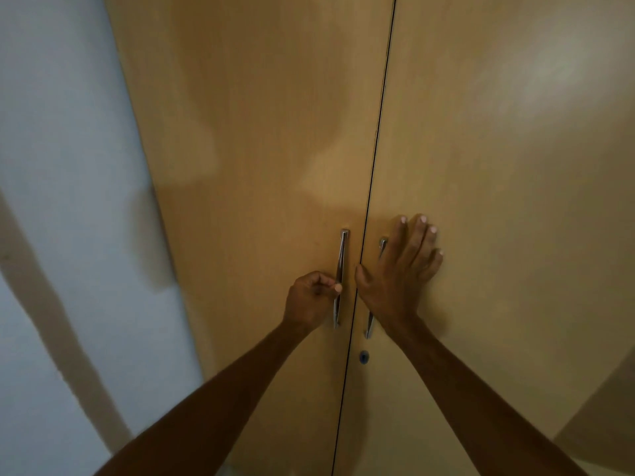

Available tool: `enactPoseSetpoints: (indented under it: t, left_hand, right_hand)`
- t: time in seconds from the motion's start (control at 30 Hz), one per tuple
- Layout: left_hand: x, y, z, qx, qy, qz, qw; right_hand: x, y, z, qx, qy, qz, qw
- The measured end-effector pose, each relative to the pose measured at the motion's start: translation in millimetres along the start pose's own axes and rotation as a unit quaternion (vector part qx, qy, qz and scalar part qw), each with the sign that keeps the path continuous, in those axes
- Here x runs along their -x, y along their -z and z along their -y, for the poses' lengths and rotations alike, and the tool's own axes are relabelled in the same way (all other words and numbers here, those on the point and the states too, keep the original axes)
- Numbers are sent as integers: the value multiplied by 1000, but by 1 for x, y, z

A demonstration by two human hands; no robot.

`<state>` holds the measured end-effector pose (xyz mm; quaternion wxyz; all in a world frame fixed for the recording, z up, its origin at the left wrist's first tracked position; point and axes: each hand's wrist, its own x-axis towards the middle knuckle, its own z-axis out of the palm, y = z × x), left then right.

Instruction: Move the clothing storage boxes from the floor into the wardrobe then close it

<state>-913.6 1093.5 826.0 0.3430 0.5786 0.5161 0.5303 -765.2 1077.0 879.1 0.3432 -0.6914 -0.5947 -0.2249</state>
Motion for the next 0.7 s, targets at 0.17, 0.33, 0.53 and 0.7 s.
enactPoseSetpoints:
  t: [0.17, 0.33, 0.53, 0.7]
  left_hand:
    - [3, -2, 4, -18, -28, -13, 999]
    - [10, 5, -2, -115, -72, -31, 990]
    - [32, 32, -16, -199, -81, -85, 973]
    - [73, 55, -24, -284, -121, -131, 942]
  right_hand:
    - [0, -5, -3, 5, 12, -8, 1000]
    - [4, -4, -7, -6, 41, -2, 999]
    - [20, 1, -17, -34, 83, 34, 995]
    - [46, 22, -17, -143, 87, 77, 983]
